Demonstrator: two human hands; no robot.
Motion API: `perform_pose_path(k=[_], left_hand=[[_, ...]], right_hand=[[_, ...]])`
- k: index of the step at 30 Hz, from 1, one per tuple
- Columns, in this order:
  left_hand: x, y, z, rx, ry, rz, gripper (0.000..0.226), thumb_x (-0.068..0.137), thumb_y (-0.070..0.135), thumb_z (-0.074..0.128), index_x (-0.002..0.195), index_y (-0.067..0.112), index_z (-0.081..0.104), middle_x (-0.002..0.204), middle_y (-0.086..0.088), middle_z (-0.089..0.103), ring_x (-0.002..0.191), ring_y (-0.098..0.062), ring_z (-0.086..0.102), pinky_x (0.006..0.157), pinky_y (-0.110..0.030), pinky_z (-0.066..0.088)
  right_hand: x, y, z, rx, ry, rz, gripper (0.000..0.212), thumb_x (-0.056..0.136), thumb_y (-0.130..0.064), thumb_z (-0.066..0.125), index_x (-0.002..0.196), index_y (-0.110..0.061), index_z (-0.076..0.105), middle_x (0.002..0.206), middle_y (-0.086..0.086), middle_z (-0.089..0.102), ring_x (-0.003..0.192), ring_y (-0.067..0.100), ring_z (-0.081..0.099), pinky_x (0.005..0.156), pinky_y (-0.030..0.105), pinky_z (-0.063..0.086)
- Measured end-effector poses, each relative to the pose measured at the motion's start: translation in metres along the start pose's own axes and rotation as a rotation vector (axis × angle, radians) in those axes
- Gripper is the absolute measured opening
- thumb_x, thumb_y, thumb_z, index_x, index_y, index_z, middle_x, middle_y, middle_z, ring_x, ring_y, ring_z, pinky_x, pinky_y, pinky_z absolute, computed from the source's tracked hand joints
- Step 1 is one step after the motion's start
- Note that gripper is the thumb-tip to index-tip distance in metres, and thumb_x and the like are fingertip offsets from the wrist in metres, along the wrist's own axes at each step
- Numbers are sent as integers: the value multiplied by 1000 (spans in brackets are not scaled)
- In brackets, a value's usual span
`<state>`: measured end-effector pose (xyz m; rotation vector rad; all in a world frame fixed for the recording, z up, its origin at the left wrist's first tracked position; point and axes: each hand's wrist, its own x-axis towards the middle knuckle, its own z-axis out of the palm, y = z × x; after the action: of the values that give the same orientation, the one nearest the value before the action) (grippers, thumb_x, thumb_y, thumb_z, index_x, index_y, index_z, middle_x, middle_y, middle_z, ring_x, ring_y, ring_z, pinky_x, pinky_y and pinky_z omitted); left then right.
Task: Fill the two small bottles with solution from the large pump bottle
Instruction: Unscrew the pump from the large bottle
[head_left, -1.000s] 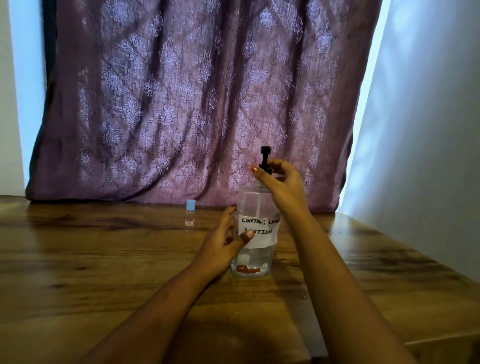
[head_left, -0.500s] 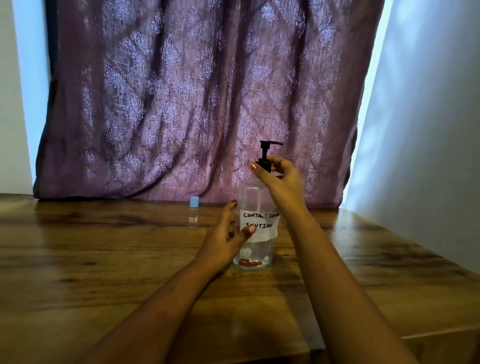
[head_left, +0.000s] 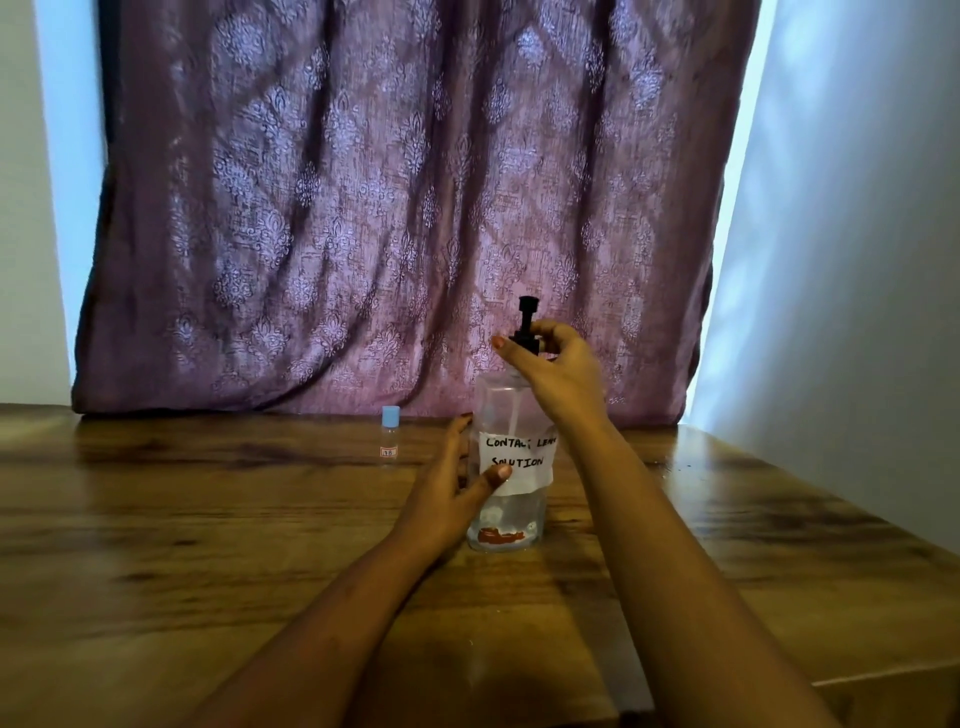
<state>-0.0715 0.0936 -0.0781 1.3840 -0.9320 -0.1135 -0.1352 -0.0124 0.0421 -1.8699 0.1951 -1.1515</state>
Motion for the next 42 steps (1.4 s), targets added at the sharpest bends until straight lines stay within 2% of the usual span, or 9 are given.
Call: perform_pose_path(k=[4,11,15,20,24,27,34,39,42], left_hand=[[-1,0,0,-9,-6,-24,60,81,38,70,132,48,41,112,16,72,103,0,72,82,-26,63],[-3,0,-1,-101,2,-107,65,78,35,73,135,43,44,125,4,72,116,-17,71,98,-50,60],[-1,5,-3,-167,-12,-200,59,76,30,75,128,44,50,128,-5,72,121,-31,68,99,-60,57],[0,12,0,-247,27,-280,63,76,19,72,135,26,50,132,-11,68,117,-34,68,96,-59,58],[0,27,4,-170,36,-296,52,94,7,64,141,21,44,136,-11,64,103,-22,68,69,-33,64],[-4,42,9,-117,36,-315,54,96,2,61,144,15,41,114,-2,65,90,-17,66,55,-24,60],[-14,62,14,-54,117,-311,85,87,-10,65,155,28,30,151,-12,51,130,-39,57,97,-63,56],[-25,70,14,40,129,-303,85,93,-10,59,160,22,19,158,-10,42,125,-34,58,94,-46,57],[-28,66,15,6,158,-339,86,93,-8,59,160,29,20,156,-14,46,119,-37,62,94,-55,59]], right_hand=[[7,-6,-1,-74,-17,1,29,72,-44,73,92,-25,63,96,-7,66,96,15,62,93,49,45],[14,-37,-18,11,-43,-68,33,89,-18,61,120,-9,58,117,6,63,102,13,57,90,27,45],[21,-67,-38,101,-7,-136,34,90,-16,58,123,-9,55,120,7,62,108,16,57,95,30,44],[27,-105,-61,151,78,-241,37,91,-17,58,126,-9,52,123,6,60,110,17,56,95,29,45],[22,-121,-83,196,163,-303,41,90,-15,58,129,-6,50,124,7,60,108,13,57,90,19,46],[15,-120,-96,154,259,-336,44,88,-16,62,129,-8,48,122,6,60,109,14,58,92,23,48],[-21,-49,-113,-132,369,-407,41,80,-7,68,119,-13,55,113,9,63,98,16,58,76,-7,33],[-54,37,-106,-389,353,-114,23,75,-6,69,97,-5,62,101,16,61,90,33,59,74,28,44],[-72,72,-102,-519,246,68,21,75,-9,69,92,-5,58,102,17,57,89,37,57,72,37,45]])
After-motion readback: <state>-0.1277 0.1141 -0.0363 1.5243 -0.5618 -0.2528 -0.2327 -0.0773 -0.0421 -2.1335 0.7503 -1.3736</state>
